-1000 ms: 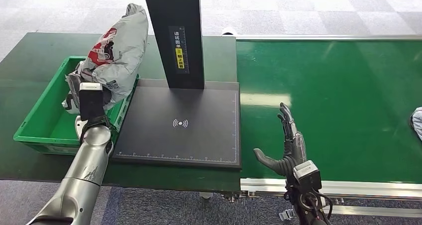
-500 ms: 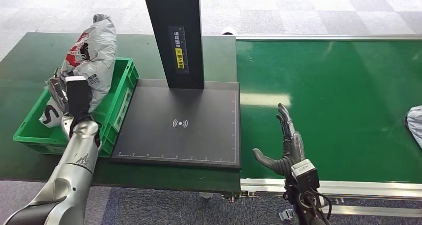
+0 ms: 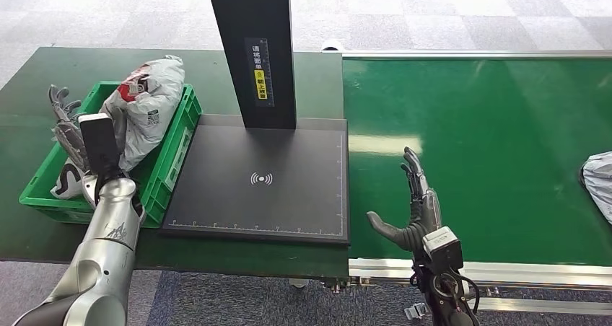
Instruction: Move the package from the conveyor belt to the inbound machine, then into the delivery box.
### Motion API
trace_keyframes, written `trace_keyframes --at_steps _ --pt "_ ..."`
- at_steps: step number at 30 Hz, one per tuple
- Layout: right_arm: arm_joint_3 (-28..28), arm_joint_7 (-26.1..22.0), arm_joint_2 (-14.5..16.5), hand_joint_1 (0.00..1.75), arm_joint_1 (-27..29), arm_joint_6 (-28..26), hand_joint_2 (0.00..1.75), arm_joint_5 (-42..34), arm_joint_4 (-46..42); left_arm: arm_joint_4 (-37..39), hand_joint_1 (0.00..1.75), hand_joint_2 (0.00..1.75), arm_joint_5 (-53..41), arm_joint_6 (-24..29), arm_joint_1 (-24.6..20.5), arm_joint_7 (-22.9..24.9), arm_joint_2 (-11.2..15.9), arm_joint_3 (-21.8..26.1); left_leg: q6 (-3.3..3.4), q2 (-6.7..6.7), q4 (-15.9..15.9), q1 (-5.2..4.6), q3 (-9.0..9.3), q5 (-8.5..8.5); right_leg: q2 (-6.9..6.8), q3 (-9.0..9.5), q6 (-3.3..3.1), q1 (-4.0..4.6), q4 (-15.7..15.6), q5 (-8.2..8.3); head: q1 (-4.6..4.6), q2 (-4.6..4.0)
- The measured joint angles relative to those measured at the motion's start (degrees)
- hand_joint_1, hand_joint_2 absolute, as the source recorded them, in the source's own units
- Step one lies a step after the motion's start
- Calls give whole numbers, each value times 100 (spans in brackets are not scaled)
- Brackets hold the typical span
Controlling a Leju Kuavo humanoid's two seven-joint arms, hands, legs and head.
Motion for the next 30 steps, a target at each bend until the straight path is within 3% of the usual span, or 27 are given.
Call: trace_keyframes --at_steps 11,21,30 --pt "0 0 -7 0 -34 -53 175 -119 33 -325 0 175 235 0 79 -12 -36 -6 0 1 0 0 0 0 0 0 0 0 0 0 0 0" --pt "0 0 -50 0 -56 -91 175 -203 33 -2478 0 175 611 0 715 -16 -289 -22 0 1 0 0 -1 -1 0 -1 1 0 0 -2 1 0" --pt "0 -1 -92 0 -46 -157 175 -282 33 -3702 0 175 820 -2 1091 -16 -431 -244 0 2 0 0 1 0 1 -1 0 0 0 0 0 1"
